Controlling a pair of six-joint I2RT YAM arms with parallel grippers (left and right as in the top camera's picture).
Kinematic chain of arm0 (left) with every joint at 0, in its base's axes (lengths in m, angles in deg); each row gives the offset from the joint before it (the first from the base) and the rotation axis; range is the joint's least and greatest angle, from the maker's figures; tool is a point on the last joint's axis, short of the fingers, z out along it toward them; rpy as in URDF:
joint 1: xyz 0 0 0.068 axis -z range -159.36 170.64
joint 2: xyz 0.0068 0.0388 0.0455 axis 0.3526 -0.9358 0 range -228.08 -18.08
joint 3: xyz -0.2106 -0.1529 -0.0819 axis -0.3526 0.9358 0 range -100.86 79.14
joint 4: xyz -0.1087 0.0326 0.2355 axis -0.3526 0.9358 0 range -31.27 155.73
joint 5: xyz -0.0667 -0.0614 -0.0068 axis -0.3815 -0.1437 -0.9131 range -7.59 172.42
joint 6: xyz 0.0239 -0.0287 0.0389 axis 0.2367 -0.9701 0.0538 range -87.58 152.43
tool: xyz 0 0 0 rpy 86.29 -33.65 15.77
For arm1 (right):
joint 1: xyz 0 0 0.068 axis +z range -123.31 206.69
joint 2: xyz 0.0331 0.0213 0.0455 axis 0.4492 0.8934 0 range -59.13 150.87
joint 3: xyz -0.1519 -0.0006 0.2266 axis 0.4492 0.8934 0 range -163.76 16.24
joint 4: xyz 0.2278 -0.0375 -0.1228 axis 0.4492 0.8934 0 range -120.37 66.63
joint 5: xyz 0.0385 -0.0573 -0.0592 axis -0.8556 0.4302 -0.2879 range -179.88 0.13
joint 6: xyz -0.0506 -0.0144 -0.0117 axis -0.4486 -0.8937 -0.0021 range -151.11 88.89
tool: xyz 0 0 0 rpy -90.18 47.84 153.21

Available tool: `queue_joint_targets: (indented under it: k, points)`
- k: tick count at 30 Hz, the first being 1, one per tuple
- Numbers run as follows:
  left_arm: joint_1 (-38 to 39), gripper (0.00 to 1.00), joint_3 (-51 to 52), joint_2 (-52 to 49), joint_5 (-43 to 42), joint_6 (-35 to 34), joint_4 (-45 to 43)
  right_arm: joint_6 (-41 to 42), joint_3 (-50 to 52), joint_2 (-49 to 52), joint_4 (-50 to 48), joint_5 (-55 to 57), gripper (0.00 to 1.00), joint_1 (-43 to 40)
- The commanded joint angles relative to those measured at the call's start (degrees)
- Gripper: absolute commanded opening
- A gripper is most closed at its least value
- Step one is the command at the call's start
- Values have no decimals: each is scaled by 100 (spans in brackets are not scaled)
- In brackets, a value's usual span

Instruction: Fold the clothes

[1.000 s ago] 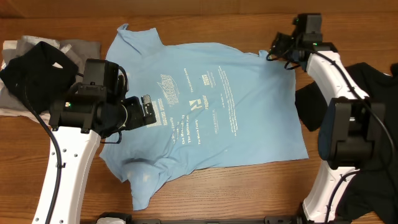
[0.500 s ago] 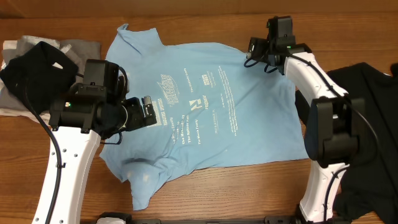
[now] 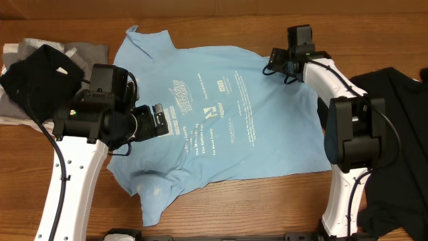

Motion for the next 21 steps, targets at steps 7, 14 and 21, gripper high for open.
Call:
queue_joint_targets:
  k: [7, 14, 21]
  points:
    - [13, 100, 17, 61, -81, 153, 2, 334, -109, 402, 190, -138, 79, -4]
    - [11, 100, 17, 61, -79, 153, 0, 334, -111, 402, -11, -129, 80, -4]
    - [13, 100, 17, 61, -79, 153, 2, 476, -393, 402, -201, -85, 78, -9]
